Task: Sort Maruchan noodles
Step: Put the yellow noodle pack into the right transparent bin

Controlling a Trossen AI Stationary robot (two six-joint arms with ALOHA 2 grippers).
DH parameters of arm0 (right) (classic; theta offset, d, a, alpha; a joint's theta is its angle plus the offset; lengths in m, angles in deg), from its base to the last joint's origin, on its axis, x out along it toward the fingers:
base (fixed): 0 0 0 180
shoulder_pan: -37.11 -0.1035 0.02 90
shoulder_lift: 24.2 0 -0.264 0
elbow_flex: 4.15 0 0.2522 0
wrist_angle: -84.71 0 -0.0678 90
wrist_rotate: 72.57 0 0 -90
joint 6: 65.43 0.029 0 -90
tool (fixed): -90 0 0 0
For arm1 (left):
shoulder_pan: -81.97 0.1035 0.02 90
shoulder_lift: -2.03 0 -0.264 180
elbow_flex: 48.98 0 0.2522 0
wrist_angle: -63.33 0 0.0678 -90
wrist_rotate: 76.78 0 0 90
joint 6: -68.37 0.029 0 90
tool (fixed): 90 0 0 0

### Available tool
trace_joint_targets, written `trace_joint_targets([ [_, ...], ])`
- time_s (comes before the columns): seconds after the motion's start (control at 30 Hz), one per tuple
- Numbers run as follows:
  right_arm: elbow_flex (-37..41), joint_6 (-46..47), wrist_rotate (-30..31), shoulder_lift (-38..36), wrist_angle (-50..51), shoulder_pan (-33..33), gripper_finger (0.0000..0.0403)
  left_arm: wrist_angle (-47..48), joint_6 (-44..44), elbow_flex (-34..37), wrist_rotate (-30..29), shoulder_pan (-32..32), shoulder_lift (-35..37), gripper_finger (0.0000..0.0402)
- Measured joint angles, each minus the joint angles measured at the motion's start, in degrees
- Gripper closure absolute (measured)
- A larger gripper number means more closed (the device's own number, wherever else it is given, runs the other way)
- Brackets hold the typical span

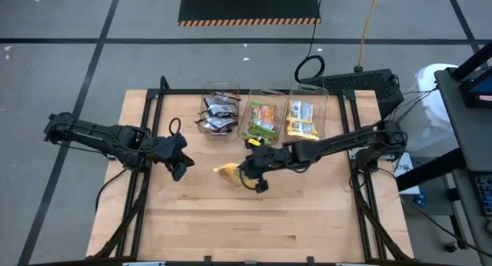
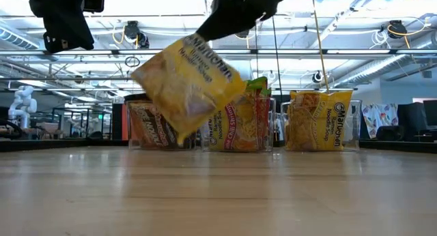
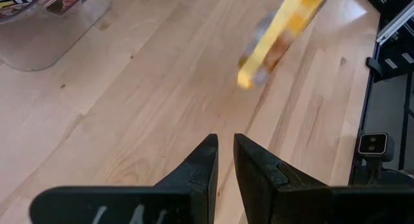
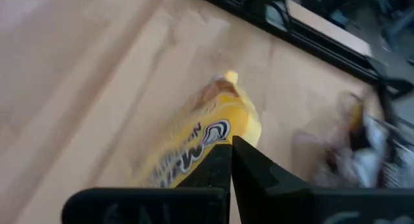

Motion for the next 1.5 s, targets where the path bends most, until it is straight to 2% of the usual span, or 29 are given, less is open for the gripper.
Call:
trace_joint_targets([
  [0.27,0.04,-0.13,9.96,-8.92,11.03,-0.39,0.0403,0.0,0.03,0.0,-0.02,0.0,0.0,0.0346],
  [0.77,0.04,-11.03,28.26,-25.79,12.1,1.27,0.0403,0.02,-1.94,0.02,-0.07,0.0,0.0,0.0346],
  [1.07,0.04,-16.56,28.99,-29.42,13.1,9.12,0.0403,0.02,-4.11,0.02,-0.52,-0.01,0.0,0.0346],
  [1.5,0.55,-16.73,28.09,-30.34,25.83,22.6,0.0403,0.02,-6.83,0.04,-2.01,-0.01,0.0,0.0346],
])
